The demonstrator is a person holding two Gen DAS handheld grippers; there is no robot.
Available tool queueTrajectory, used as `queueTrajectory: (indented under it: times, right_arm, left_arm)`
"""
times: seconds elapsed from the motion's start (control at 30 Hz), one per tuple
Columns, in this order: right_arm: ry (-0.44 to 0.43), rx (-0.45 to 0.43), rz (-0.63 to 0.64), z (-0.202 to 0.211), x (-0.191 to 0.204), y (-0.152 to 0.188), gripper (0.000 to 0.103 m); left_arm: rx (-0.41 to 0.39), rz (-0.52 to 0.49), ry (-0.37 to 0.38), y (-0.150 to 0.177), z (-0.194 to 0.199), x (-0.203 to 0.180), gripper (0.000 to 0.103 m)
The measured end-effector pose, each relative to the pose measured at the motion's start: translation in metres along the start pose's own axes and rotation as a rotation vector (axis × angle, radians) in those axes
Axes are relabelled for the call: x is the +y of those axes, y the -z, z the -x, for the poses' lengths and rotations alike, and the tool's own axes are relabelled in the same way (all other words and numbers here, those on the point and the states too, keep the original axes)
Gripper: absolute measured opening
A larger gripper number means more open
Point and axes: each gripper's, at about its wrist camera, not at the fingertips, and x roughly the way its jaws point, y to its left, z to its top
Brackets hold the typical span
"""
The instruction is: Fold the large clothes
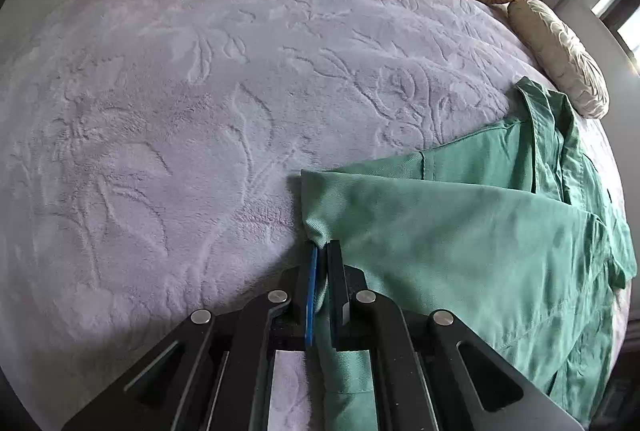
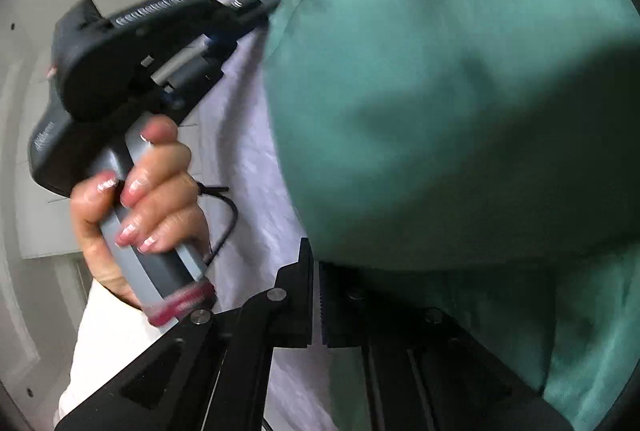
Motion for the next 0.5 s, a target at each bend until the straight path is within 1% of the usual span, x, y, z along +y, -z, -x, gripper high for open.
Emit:
queueTrajectory:
  times: [0.03,0.07,0.1,0.13,0.17,0.2,0.23,0.27,0.3,0.33,0.37,0.4,0.47,0.5]
  right_arm:
    - [0.016,0.031,0.029,-0.001,0.006,0.002,0.003]
    - [0.038,0.064,0.064,0.001,0.011,0.005,0.003]
    - [0.053,0.081,0.091,0.005,0.015,0.007,0.004]
    - [0.063,0.091,0.124,0.015,0.019,0.012,0.007]
    - [0.077,0.087,0.152,0.028,0.021,0.016,0.008]
    - [0.105,0.058,0.181,0.051,0.022,0.017,0.008]
    - [0.128,0.02,0.188,0.072,0.021,0.015,0.012]
    - [0.165,-0.041,0.189,0.099,0.018,0.01,0.022]
    - [0.198,-0.094,0.182,0.118,0.009,0.006,0.03]
    - [0.259,-0.184,0.155,0.15,-0.003,0.001,0.049]
    - [0.315,-0.273,0.12,0.181,-0.013,-0.003,0.056]
    - [0.354,-0.335,0.094,0.203,-0.021,-0.006,0.056]
    - [0.485,-0.477,0.021,0.247,-0.038,-0.01,0.056]
    - [0.509,-0.512,-0.009,0.258,-0.045,-0.014,0.056]
  left_arm:
    - [-0.014,0.003,-0.018,-0.002,0.006,-0.004,0.007]
    - [-0.033,0.002,-0.035,0.004,0.017,-0.002,0.007]
    - [-0.066,-0.005,-0.062,0.002,0.026,-0.004,0.007]
    - [-0.086,-0.011,-0.075,0.002,0.035,-0.006,0.007]
    - [-0.102,-0.018,-0.085,0.003,0.046,-0.007,0.007]
    - [-0.112,-0.027,-0.087,0.004,0.055,-0.009,0.007]
    - [-0.117,-0.034,-0.088,0.008,0.063,-0.007,0.007]
    - [-0.125,-0.046,-0.097,0.012,0.071,-0.01,0.007]
    - [-0.131,-0.055,-0.102,0.018,0.076,-0.013,0.007]
    - [-0.132,-0.066,-0.098,0.029,0.084,-0.015,0.007]
    - [-0.128,-0.069,-0.099,0.036,0.086,-0.019,0.007]
    - [-0.121,-0.074,-0.1,0.05,0.09,-0.019,0.007]
    - [-0.112,-0.08,-0.112,0.076,0.09,-0.028,0.007]
    - [-0.115,-0.075,-0.131,0.083,0.085,-0.033,0.007]
